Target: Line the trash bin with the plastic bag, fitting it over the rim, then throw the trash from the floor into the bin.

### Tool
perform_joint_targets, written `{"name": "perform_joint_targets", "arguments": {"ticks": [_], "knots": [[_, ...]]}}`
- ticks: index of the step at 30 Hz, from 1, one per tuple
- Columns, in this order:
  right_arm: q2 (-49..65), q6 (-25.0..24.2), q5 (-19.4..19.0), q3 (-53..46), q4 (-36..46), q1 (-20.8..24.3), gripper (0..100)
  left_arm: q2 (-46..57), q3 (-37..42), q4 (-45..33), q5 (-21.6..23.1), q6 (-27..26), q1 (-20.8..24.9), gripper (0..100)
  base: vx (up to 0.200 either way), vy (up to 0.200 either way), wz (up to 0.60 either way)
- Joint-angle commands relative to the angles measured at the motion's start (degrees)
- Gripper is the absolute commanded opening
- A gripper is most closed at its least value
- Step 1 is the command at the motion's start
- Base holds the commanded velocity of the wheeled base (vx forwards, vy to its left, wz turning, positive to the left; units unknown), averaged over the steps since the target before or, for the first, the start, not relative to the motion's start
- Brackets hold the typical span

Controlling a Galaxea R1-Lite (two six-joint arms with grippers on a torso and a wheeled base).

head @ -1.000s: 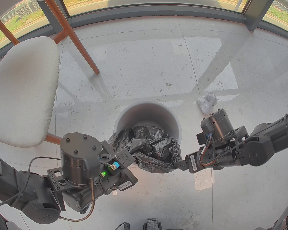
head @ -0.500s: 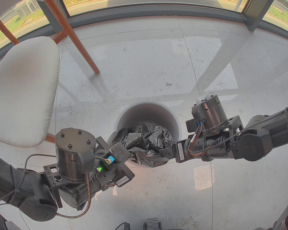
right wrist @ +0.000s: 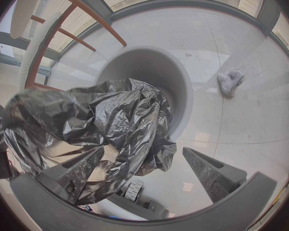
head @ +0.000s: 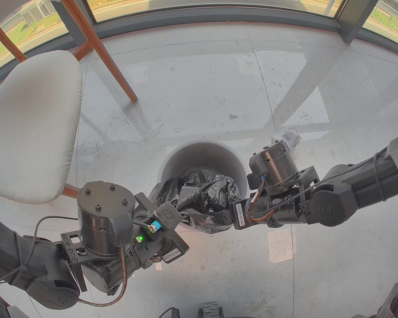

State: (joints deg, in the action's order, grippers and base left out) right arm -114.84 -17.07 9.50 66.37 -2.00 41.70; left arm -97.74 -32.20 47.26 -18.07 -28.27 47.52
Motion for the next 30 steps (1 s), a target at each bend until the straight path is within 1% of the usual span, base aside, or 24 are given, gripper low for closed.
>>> {"name": "perform_joint_targets", "arguments": {"ticks": [1, 6, 7, 18, 25, 26, 30], "knots": [[-0.8, -0.2, 0.0, -0.8, -0.3, 0.1, 100, 0.1, -0.1, 0.0, 0.0, 0.1, -0.1, 0, 0.000, 0.000, 0.00], [-0.1, -0.3, 0.0, -3.4, -0.3, 0.7, 100, 0.1, -0.2, 0.0, 0.0, 0.1, -0.2, 0, 0.000, 0.000, 0.00], [0.1, -0.2, 0.0, -4.2, -0.3, 0.9, 0, 0.0, -0.2, 0.0, 0.0, 0.1, -0.3, 0, 0.000, 0.000, 0.00], [0.5, 0.0, 0.2, -4.7, -0.2, 0.8, 0, 0.8, 0.3, 0.0, -0.1, 0.1, -0.6, 0, 0.000, 0.000, 0.00], [3.9, 0.5, 0.2, -4.6, -0.1, 0.0, 0, 1.9, 2.0, 0.0, -0.1, 0.1, -0.8, 0, 0.000, 0.000, 0.00], [5.1, 0.5, 0.2, -4.1, -0.1, -0.2, 0, 1.9, 2.0, 0.0, -0.1, 0.1, -1.7, 0, 0.000, 0.000, 0.00], [6.0, 1.0, 0.2, -1.2, -0.2, -0.8, 0, 1.5, 1.6, 0.0, -0.2, 0.1, -2.5, 0, 0.000, 0.000, 0.00]]}}
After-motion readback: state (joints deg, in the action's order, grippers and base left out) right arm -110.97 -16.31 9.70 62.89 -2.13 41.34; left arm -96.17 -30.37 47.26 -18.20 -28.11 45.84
